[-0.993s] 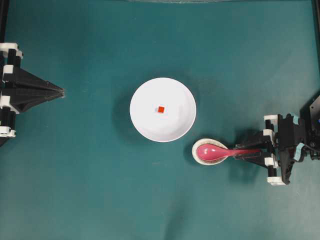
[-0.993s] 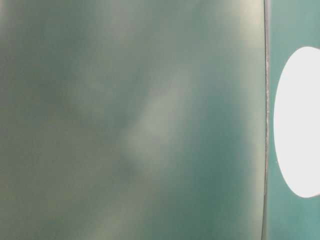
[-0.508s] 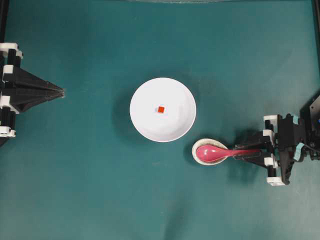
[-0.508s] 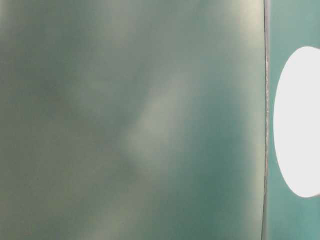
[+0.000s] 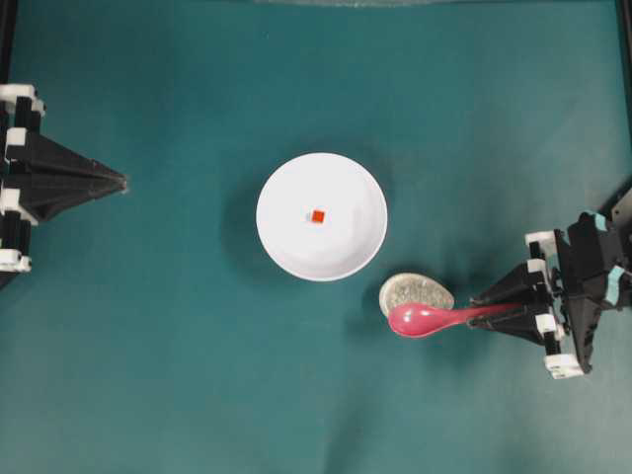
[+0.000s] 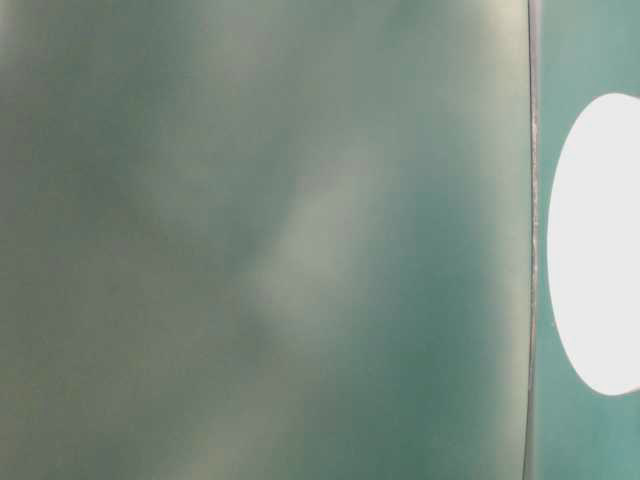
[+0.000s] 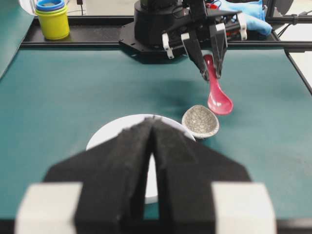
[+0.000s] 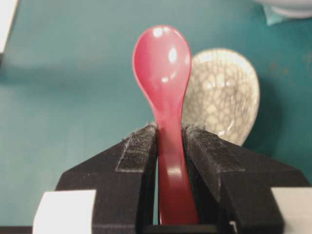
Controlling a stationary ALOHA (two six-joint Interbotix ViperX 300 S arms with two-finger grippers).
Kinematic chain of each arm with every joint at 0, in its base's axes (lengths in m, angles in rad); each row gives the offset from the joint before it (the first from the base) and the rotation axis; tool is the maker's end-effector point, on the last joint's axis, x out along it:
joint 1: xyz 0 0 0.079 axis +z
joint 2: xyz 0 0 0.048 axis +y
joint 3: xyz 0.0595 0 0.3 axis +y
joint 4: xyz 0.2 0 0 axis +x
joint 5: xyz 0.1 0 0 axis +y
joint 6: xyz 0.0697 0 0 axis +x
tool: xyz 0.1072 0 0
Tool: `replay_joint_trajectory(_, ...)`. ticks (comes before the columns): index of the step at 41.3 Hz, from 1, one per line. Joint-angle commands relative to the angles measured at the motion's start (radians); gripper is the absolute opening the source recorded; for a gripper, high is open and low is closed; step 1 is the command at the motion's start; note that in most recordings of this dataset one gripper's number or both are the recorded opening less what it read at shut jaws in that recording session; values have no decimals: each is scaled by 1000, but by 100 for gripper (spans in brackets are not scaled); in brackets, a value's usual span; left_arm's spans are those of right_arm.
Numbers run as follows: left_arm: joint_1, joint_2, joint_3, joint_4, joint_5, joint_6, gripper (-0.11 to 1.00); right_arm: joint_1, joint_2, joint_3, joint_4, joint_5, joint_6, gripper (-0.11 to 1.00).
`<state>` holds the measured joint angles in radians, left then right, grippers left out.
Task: Grip the spoon and scoop the red block from the bowl with right arm.
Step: 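Lift the pink spoon and swing it over the white bowl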
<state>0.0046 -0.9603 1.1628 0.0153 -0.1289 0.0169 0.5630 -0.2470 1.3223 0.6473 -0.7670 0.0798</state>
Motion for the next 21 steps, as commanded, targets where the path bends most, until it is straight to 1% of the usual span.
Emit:
replay_joint_trajectory(1,2,8,-26,3,-5,0,0,-26,-60,-18,0,31,-8,25)
replay_joint_trajectory(11,3,8,-26,3,-5,2,0,-110,-189,-35,0,118,-77,25)
replay_joint_trajectory(16,2,8,-25,3,-5,0,0,-187,-238,-60,0,198,-120,25)
replay_joint_trajectory(21,2,8,-25,3,-5,0,0,-284,-273,-103,-2,313,-164,25)
